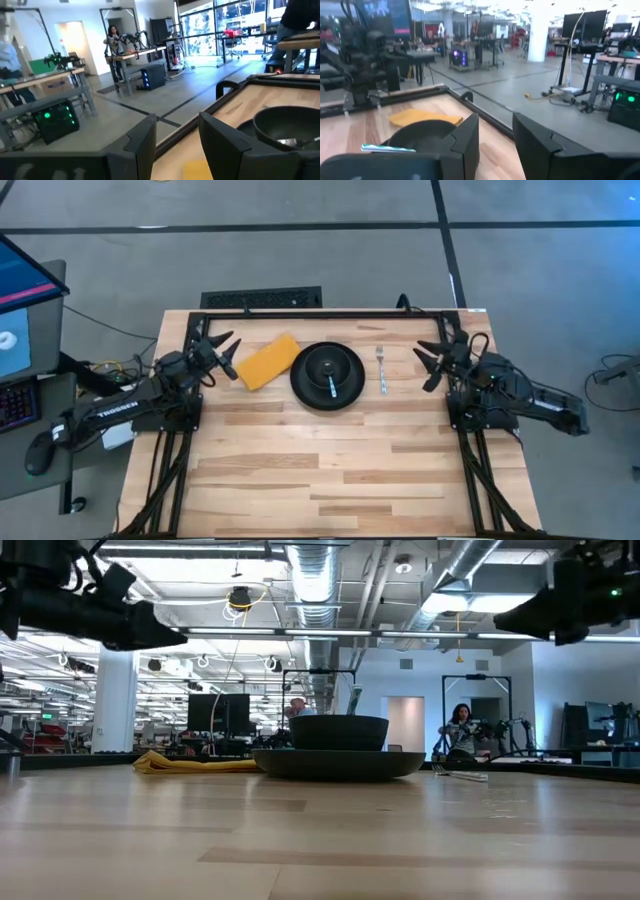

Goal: Set table place
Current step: Return to Home Position

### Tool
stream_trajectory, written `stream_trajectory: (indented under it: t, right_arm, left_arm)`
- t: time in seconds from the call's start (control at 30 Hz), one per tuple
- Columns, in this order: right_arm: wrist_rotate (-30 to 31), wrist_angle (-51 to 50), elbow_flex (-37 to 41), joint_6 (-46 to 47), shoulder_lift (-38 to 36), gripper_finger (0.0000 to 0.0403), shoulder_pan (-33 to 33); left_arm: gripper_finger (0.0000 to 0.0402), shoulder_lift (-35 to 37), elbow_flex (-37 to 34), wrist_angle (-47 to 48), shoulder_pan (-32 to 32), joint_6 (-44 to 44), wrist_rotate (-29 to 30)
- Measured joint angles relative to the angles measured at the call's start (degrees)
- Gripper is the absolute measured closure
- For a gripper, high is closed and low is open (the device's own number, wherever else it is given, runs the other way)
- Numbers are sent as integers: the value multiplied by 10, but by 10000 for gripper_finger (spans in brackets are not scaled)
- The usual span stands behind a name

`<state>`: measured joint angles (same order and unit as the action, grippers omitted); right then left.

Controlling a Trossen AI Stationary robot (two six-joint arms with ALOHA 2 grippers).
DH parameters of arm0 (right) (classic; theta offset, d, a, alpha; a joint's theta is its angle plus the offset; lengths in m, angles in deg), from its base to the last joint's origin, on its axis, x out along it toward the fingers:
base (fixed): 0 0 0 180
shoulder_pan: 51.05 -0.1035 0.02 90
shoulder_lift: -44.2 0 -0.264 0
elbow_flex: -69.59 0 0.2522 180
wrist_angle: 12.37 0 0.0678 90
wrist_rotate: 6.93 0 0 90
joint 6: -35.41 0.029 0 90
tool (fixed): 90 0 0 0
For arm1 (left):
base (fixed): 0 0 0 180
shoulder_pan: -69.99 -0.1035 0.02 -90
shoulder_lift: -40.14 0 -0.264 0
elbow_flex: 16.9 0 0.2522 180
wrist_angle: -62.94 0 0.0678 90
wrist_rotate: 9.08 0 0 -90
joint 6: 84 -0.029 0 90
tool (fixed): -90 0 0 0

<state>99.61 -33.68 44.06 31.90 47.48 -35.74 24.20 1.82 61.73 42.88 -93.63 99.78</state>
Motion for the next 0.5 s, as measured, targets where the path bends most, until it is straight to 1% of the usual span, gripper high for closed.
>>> stream_trajectory:
  t: [0.1, 0.2, 0.3, 0.5]
  right_arm:
    - [0, -2, 25, 1, -34, 259, 0]
    - [0, -18, 31, 9, -31, 260, 0]
    - [-2, -21, 30, 28, -26, 263, 0]
    - [-2, -30, 30, 23, -32, 263, -3]
  left_arm:
    - [262, 19, -23, -4, 0, 16, 7]
    - [262, 35, -43, -24, 0, 25, 19]
    - [262, 45, -43, -19, 0, 28, 24]
    - [262, 55, -43, -13, 0, 13, 30]
